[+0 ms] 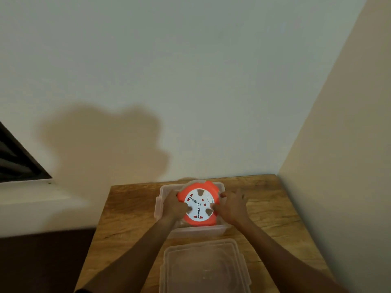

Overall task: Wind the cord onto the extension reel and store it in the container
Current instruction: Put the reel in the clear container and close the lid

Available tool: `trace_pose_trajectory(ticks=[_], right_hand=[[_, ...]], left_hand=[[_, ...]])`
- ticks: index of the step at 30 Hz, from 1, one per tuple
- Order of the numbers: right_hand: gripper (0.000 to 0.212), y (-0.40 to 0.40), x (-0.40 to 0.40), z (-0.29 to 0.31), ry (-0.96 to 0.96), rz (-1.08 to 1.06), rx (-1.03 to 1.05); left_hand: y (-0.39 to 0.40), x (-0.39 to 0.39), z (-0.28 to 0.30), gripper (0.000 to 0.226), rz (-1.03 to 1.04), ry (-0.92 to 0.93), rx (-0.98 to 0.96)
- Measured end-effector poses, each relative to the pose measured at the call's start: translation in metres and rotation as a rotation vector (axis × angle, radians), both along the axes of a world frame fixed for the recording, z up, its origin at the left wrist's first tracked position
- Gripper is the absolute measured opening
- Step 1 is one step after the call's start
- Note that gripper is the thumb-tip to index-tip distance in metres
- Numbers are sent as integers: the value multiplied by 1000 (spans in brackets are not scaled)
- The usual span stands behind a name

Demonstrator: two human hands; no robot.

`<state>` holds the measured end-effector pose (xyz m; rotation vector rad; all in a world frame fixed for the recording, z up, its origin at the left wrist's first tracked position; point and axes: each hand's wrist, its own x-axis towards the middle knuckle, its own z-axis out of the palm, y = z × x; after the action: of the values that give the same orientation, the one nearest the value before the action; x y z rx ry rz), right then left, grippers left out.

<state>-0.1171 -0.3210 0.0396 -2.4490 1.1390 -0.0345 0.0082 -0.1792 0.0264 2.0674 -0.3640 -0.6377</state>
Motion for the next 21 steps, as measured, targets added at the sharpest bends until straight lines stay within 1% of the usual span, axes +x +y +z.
trace_pose_trajectory(ticks=[2,6,9,17,21], right_hand=[[54,4,5,-7,50,41,-40],[56,4,8,-21,45,25,-60],[55,-1,7,-35,109,54,-58],[60,-8,12,-50,129,44,-31],[60,-9,12,-52,142,69,-38]], left_hand=[[4,-3,-6,64,38,42,9],[5,-10,-14,61,85,118,62],[2,-13,-18,63,30,145,111],[-3,-9,-19,69,-32,210,189],[0,-9,-19,70,-65,174,222]])
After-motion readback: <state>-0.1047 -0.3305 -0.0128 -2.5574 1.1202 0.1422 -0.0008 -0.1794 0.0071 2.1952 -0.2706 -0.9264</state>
